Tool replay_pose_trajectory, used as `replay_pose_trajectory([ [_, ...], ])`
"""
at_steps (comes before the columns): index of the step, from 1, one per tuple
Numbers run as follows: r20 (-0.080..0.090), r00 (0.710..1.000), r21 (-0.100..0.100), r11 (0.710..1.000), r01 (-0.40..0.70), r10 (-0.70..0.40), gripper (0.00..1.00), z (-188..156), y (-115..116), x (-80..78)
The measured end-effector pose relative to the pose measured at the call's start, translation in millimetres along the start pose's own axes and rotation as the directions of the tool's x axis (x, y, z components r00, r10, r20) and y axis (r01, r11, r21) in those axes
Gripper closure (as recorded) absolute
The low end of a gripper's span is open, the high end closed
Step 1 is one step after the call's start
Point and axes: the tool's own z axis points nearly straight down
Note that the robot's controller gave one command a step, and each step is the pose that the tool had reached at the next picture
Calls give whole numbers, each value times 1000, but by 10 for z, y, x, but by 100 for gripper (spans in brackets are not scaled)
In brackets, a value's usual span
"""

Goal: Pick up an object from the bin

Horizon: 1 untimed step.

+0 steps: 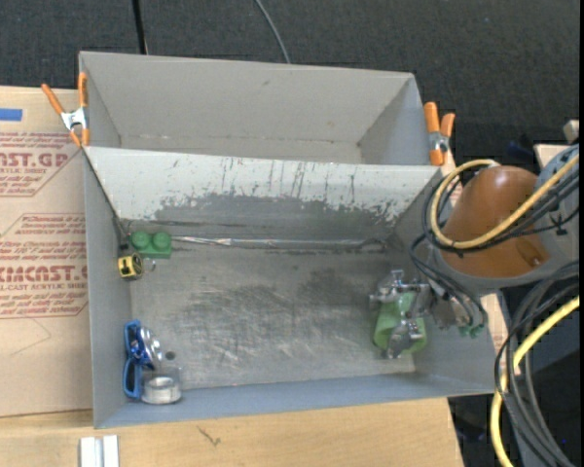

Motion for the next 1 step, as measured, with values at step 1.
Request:
replay_pose_trajectory([
  [1, 7, 996, 17, 995, 94, -94, 100, -1942, 207, -182],
])
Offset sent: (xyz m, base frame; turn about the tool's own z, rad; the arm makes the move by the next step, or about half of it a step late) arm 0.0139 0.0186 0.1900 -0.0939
